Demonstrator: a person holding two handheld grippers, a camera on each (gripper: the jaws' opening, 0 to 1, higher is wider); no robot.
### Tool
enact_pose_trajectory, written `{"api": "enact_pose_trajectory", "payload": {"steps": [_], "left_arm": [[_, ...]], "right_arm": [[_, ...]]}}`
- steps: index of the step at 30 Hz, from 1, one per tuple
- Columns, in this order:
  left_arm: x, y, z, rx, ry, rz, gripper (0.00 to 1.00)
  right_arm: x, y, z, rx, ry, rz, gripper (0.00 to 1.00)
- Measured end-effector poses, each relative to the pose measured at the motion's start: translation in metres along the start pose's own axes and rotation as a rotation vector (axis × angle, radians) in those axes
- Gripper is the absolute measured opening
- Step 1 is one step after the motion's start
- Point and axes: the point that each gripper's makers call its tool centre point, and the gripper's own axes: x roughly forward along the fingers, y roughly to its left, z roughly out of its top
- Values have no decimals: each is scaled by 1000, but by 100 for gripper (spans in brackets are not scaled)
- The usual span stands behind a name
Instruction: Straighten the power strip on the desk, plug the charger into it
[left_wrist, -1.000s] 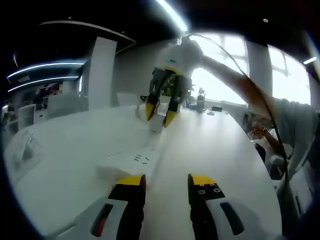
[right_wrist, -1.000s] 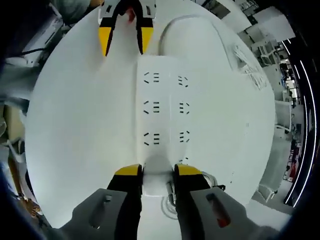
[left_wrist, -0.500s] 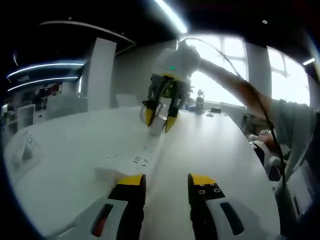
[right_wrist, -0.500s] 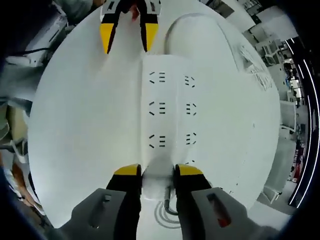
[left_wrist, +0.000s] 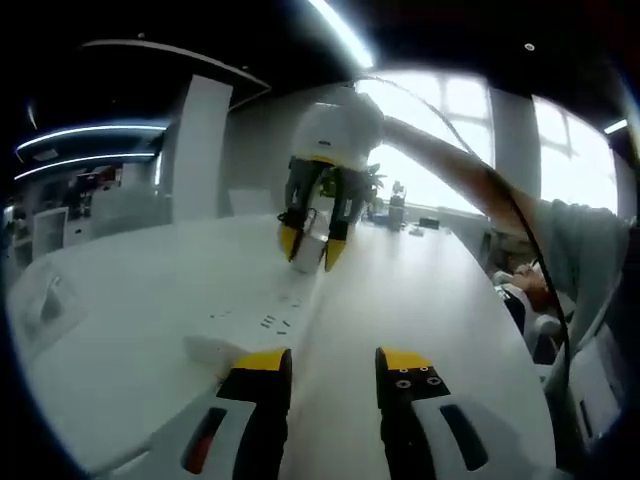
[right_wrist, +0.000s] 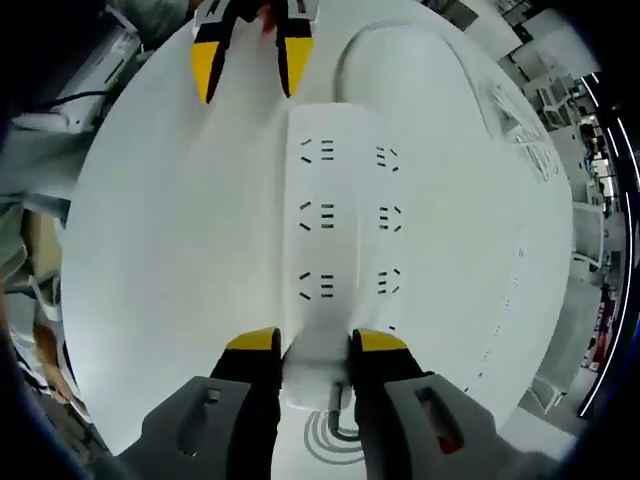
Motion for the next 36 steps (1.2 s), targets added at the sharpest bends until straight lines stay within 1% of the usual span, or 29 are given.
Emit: {"api": "enact_pose_trajectory", "payload": {"steps": [3, 8, 10, 11, 12, 13, 17, 19, 20, 21, 22, 24, 31, 34, 36], "left_arm": [[0, -3, 1, -1, -5, -11, 34], [-1, -2, 3, -1, -7, -7, 34], [0, -2, 2, -4, -5, -8, 34], [1, -2, 2, -3, -2, -8, 34], [1, -2, 1, -3, 1, -7, 34], [1, -2, 0, -2, 4, -7, 34], [1, -2, 0, -5, 5, -9, 34], [1, -3, 2, -4, 1, -11, 34], [1, -3, 2, -4, 0, -12, 34], [0, -4, 2, -4, -2, -13, 34], [0, -4, 3, -3, -4, -14, 34], [-1, -4, 3, -3, -7, -14, 34], [-1, -4, 5, -5, -12, -16, 34], [0, -1, 2, -9, -3, -7, 34], [1, 0, 1, -13, 1, -4, 34]], "right_arm": [[0, -3, 0, -5, -2, -5, 26], [1, -7, 0, 24, -29, 55, 26], [4, -6, 1, 25, -14, 76, 27], [5, -4, 1, 19, 11, 80, 27], [5, -4, 0, -14, 41, 65, 27], [6, -3, 0, -26, 51, 51, 27], [8, -1, 0, -57, 68, -40, 27], [8, 0, -1, -62, 67, -65, 27], [9, 0, -1, -62, 67, -66, 27], [8, -3, -1, -51, 48, -61, 28], [9, -3, 1, -26, 14, -44, 28], [8, -6, 0, 2, -23, -17, 28], [8, -5, 0, 7, -23, -25, 28], [9, -5, -1, -13, -27, -59, 29], [8, -8, -3, -13, -5, -84, 29]]}}
